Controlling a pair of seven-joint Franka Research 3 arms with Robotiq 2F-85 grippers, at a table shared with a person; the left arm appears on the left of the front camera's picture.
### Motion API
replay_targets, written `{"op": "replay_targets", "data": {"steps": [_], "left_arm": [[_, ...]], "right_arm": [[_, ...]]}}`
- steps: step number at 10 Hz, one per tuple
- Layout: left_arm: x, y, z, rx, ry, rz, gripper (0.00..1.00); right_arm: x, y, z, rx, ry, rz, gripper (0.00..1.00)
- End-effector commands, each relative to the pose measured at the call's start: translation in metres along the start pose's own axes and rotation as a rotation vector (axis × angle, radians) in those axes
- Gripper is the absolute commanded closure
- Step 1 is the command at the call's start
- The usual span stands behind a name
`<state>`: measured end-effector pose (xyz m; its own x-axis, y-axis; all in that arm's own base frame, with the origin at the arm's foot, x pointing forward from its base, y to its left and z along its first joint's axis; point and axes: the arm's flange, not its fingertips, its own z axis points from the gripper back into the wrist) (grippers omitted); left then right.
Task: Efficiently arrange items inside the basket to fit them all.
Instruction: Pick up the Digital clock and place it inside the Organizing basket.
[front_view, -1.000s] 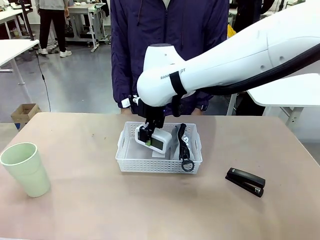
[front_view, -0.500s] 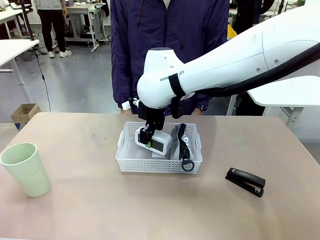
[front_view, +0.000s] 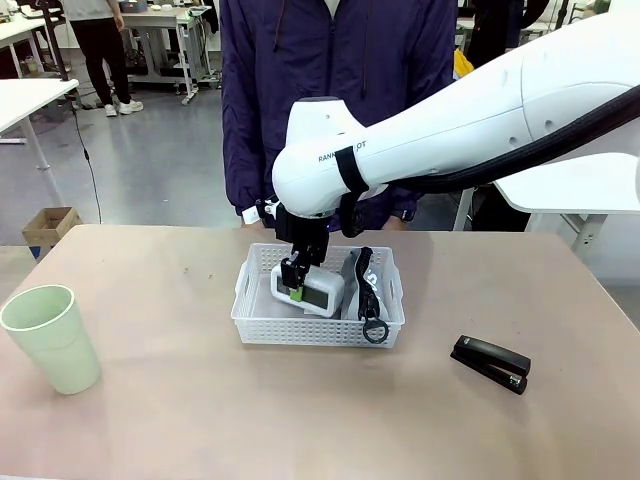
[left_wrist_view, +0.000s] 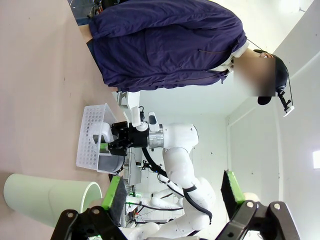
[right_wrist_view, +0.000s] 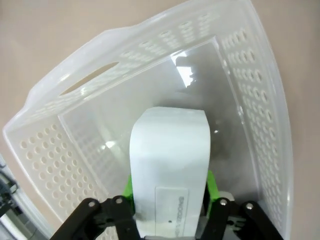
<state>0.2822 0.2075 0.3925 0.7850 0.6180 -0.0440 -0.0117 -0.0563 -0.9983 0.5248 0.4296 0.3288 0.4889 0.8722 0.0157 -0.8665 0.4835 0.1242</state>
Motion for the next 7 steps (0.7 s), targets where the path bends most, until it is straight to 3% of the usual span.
{"op": "replay_targets", "data": {"steps": [1, 5, 7], "left_arm": [[-0.003, -0.002, 0.0, -0.013, 0.003, -0.015, 0.0], [-0.003, -0.002, 0.0, -0.013, 0.003, -0.015, 0.0], [-0.003, -0.002, 0.0, -0.013, 0.003, -0.015, 0.0]], "right_arm": [[0.004, -0.003, 0.006, 0.044, -0.004, 0.036, 0.0], [0.003, 0.002, 0.012, 0.043, -0.009, 0.059, 0.0], [-0.01, 0.017, 0.045, 0.06, -0.004, 0.049, 0.0]]}}
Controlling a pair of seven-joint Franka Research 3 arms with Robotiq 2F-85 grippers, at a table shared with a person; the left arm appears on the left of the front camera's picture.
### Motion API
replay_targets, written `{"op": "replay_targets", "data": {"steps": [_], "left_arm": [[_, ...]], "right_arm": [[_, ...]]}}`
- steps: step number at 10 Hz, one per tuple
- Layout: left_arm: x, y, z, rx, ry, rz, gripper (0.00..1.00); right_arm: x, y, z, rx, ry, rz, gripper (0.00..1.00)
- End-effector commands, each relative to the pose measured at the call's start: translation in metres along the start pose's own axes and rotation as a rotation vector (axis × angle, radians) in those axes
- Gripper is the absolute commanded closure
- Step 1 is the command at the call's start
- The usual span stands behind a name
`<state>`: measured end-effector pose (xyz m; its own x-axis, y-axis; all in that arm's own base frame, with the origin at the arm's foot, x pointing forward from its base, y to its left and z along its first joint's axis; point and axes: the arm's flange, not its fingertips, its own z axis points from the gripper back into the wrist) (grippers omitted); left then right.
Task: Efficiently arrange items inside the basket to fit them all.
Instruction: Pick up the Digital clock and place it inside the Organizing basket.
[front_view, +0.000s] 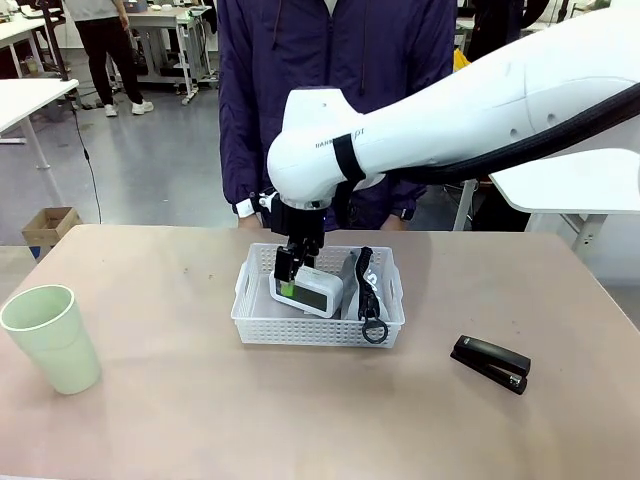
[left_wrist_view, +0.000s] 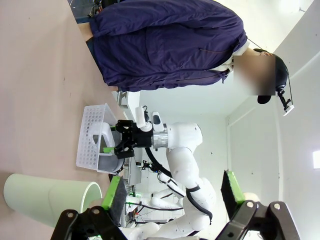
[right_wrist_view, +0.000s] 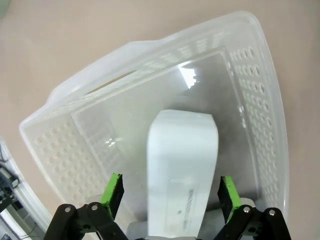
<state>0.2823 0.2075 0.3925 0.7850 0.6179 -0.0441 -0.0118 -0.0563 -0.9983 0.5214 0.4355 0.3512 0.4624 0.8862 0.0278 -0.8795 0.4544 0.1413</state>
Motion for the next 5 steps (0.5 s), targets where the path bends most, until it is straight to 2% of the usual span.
{"op": "replay_targets", "data": {"steps": [1, 2, 3, 4, 5], "left_arm": [[-0.003, -0.002, 0.0, -0.013, 0.003, -0.015, 0.0], [-0.003, -0.002, 0.0, -0.013, 0.003, -0.015, 0.0], [-0.003, -0.002, 0.0, -0.013, 0.003, -0.015, 0.0], [-0.003, -0.002, 0.0, -0.013, 0.003, -0.015, 0.0], [-0.003, -0.002, 0.0, -0.013, 0.003, -0.015, 0.0]], "right_arm": [[-0.027, 0.018, 0.051, 0.044, 0.011, 0.002, 0.0], [-0.046, 0.024, 0.081, -0.002, -0.015, -0.022, 0.0], [-0.076, 0.022, 0.112, 0.002, -0.055, -0.057, 0.0], [-0.109, 0.01, 0.133, 0.053, -0.106, -0.088, 0.0], [-0.148, -0.005, 0.15, 0.185, -0.179, -0.086, 0.0]]}}
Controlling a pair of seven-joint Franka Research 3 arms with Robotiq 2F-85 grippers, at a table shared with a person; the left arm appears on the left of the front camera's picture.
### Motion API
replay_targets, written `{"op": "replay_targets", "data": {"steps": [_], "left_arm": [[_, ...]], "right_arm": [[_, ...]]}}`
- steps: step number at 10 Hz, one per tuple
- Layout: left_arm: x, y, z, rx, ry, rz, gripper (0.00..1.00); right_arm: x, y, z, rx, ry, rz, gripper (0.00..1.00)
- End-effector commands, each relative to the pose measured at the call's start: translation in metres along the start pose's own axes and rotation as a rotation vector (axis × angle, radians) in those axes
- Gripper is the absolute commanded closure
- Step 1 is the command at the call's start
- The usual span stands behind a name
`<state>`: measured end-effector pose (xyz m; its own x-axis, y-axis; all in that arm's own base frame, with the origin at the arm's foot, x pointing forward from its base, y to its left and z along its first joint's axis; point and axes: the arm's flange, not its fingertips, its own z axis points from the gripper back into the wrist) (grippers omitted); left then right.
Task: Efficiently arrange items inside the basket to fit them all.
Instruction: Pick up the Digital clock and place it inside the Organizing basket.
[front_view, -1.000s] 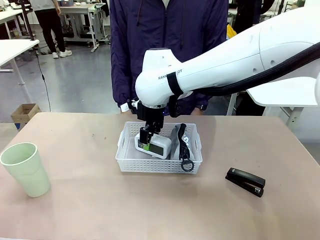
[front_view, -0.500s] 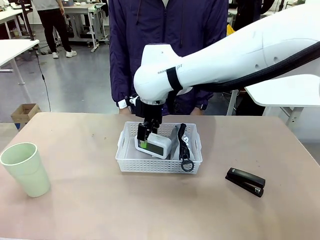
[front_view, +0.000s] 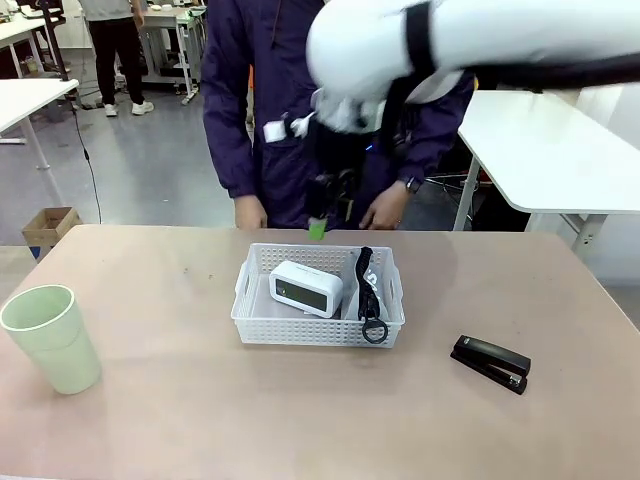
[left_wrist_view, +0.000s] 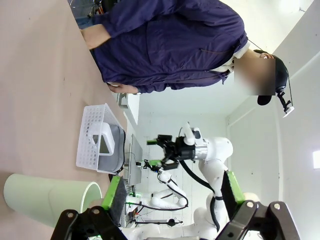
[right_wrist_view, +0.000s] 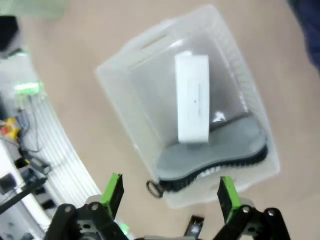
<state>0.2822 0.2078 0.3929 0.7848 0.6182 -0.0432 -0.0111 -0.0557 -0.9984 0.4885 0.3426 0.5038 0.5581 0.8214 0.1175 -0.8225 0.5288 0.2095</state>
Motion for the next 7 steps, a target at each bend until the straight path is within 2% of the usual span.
{"op": "replay_targets", "data": {"steps": [1, 2, 4, 7], "left_arm": [[-0.003, -0.001, -0.001, -0.013, 0.003, -0.014, 0.0], [-0.003, -0.001, -0.001, -0.013, 0.003, -0.014, 0.0], [-0.003, -0.001, -0.001, -0.013, 0.003, -0.014, 0.0], [-0.003, -0.001, -0.001, -0.013, 0.003, -0.014, 0.0]], "right_arm": [[-0.091, -0.033, 0.02, 0.225, -0.15, -0.004, 0.0], [-0.136, -0.047, 0.038, 0.274, -0.213, -0.09, 0.0], [-0.237, -0.081, 0.064, 0.408, -0.44, -0.281, 0.0], [-0.367, -0.12, 0.063, 0.618, -0.737, -0.519, 0.0]]}}
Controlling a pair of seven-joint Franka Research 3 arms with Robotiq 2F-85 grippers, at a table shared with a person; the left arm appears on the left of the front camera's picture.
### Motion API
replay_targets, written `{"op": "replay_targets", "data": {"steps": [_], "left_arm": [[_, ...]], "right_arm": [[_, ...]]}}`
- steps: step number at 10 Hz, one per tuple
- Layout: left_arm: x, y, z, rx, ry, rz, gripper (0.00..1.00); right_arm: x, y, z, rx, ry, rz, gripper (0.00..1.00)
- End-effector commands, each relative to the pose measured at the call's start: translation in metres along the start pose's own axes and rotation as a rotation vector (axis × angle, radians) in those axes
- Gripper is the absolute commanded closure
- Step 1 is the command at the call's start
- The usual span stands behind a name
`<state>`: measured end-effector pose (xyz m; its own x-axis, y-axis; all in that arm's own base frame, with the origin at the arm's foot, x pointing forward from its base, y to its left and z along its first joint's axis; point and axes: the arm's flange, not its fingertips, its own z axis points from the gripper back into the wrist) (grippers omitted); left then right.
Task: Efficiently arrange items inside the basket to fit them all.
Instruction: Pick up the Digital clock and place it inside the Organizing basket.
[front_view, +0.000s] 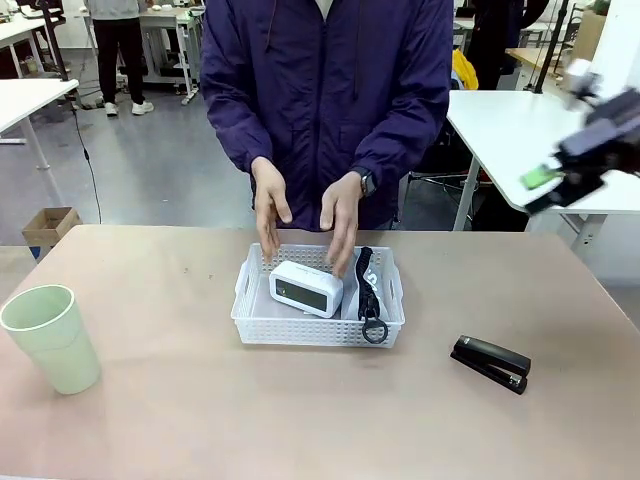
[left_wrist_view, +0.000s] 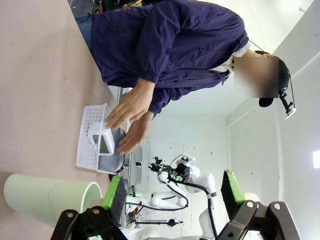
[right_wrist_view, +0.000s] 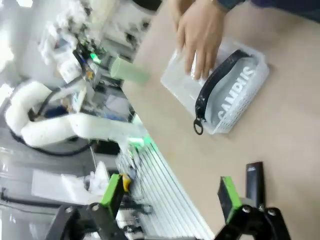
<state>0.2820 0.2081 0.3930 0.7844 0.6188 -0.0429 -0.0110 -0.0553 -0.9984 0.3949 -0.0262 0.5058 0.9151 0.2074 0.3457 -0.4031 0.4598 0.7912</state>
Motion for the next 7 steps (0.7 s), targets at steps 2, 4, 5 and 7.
{"op": "replay_targets", "data": {"steps": [2, 4, 5, 7], "left_arm": [[-0.003, -0.001, -0.001, -0.013, 0.004, -0.013, 0.0], [-0.003, -0.001, -0.001, -0.013, 0.004, -0.013, 0.0], [-0.003, -0.001, -0.001, -0.013, 0.004, -0.013, 0.0], [-0.003, -0.001, -0.001, -0.013, 0.004, -0.013, 0.0]], "right_arm": [[-0.058, -0.057, 0.035, 0.233, -0.245, -0.065, 0.0], [-0.083, -0.09, 0.035, 0.308, -0.311, -0.081, 0.0], [-0.085, -0.098, 0.031, 0.328, -0.308, -0.097, 0.0], [-0.095, -0.093, 0.04, 0.286, -0.302, -0.127, 0.0]]}}
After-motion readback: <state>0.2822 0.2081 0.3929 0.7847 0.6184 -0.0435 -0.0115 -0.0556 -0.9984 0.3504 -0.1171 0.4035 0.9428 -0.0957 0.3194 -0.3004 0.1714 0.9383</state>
